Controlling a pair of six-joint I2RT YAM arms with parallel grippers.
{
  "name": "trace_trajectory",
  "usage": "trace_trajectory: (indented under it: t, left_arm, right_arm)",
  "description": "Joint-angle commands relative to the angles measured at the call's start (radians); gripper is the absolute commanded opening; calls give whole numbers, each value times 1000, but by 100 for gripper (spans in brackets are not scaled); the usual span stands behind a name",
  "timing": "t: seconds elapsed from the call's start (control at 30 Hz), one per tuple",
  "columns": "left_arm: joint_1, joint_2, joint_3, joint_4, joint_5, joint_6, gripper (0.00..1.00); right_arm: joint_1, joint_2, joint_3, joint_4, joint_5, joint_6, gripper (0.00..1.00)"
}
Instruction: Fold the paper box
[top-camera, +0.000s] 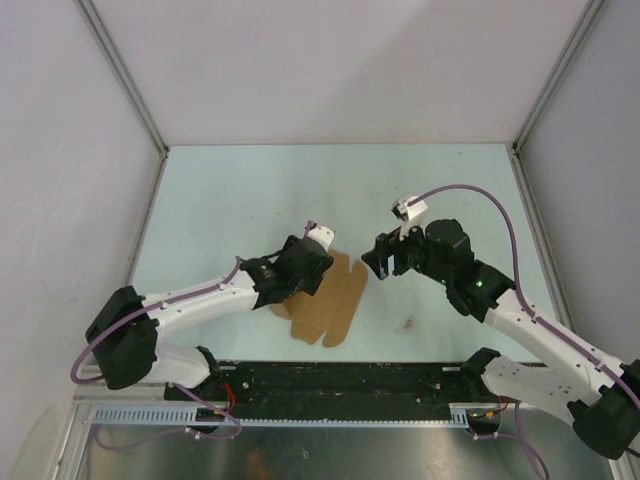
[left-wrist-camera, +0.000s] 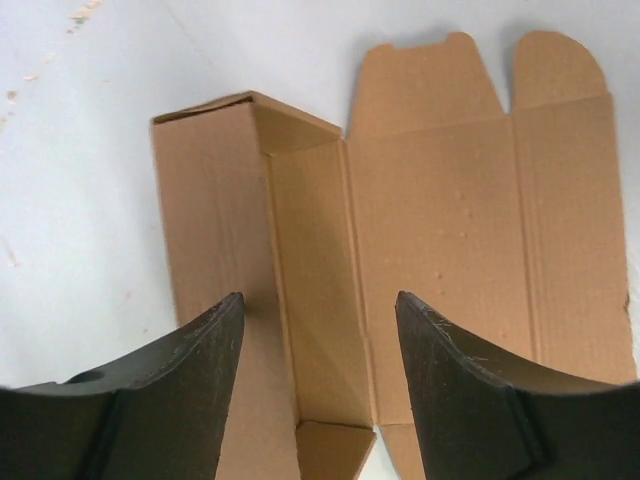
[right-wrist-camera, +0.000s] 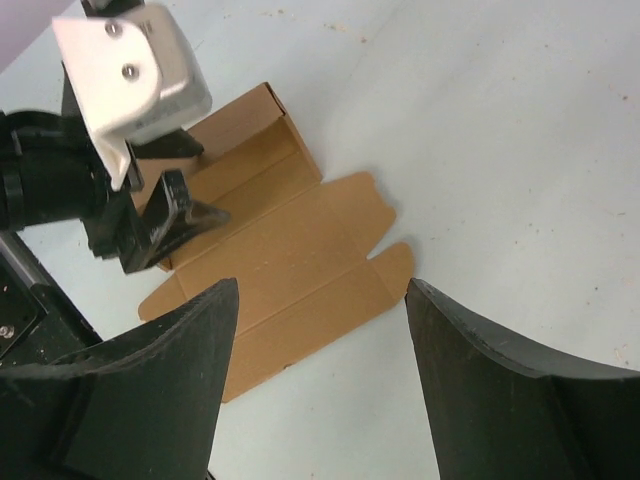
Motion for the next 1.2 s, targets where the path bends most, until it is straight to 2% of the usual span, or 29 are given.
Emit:
trace_trajectory:
  t: [0.0, 0.2, 0.53, 0.63, 0.97, 1.17]
  left_arm:
    - [-4, 20, 74, -116, -119, -24, 67]
    - [-13, 64, 110, -171, -196, -2, 66]
    - [-21, 124, 112, -208, -247, -2, 62]
    - [-22, 116, 110, -208, -257, -5, 58]
    - [-13, 101, 78, -208, -300, -22, 35]
    - [1, 79, 71, -208, -303, -30, 29]
  right_arm:
    - [3, -42, -17, -25, 11, 22, 73]
    - [3, -53, -25, -25, -1, 28, 73]
    - [7, -59, -44, 5, -38, 45, 73]
    - [9, -56, -45, 8, -43, 48, 73]
    - [12, -70, -44, 8, -49, 55, 73]
    - [12, -94, -44, 12, -51, 59, 73]
